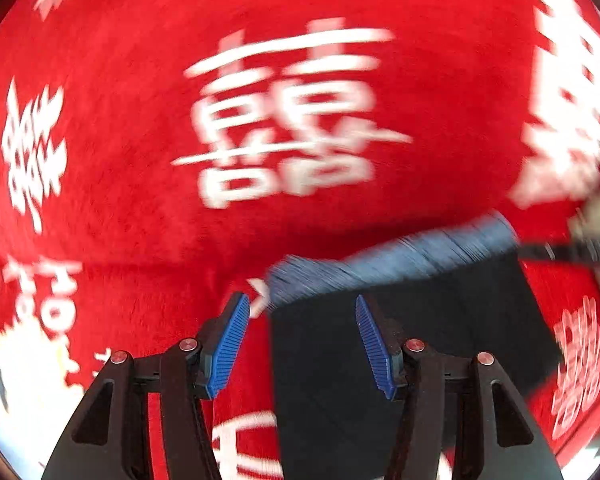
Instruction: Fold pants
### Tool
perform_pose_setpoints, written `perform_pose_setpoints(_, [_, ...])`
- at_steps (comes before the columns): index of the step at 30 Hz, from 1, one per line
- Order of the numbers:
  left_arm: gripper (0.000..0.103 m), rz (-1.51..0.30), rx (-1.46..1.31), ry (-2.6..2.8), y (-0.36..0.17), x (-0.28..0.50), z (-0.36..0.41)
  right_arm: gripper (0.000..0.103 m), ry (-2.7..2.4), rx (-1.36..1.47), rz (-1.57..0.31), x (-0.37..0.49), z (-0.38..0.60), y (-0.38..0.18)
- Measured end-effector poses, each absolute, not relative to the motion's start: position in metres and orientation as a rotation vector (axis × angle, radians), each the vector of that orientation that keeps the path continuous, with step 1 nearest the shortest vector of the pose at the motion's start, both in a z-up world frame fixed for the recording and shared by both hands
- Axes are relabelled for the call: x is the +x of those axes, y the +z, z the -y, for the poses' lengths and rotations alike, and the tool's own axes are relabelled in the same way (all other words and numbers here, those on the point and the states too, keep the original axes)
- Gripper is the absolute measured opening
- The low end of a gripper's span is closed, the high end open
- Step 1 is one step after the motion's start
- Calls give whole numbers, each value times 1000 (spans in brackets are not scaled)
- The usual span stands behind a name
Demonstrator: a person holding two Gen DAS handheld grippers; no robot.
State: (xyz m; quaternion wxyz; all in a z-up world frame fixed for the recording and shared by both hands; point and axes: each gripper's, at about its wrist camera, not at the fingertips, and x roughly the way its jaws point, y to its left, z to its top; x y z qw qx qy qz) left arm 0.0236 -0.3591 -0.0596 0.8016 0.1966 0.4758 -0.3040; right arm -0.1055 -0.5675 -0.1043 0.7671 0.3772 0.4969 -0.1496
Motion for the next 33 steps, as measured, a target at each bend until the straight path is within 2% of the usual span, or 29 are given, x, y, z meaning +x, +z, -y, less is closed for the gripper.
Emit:
perform_pose_setpoints(3, [57,-1135,277,-597,-77,65,353,34,-336,811,-1095,-82,574,-118])
perform_pose_setpoints(4, [57,-1160,250,-582,-81,72,350,30,-331,829,-1102,-79,576,-122])
perform_pose_setpoints(5, [57,-1179,233,-569,-85,78,349,15,-333,841,-1112,-78,578,-124])
perform_pose_setpoints(8, [57,-1202,233,-554,-95,84,346,13,-362,816,-1153,-83,577,-129])
perform_pose_setpoints(14, [57,-1248,380,-526,-138,76,365,13,-378,806,-1166,-101,577,-134])
perform_pose_setpoints(19, [57,-1175,502,-494,-172,60,378,15,-397,745,-1180,-91,566,-136])
perform_pose_setpoints(23, [57,-1142,480,-484,-155,57,373,27,-422,749,-1173,-96,561,-124])
perform_pose_setpoints(28, [57,-1160,399,-540,-118,26,335,28,-396,700,-1154,-124,532,-96])
perform_pose_setpoints(33, [57,-1244,441,-588,-132,-41,310,27,-364,736,-1171,-167,490,-92])
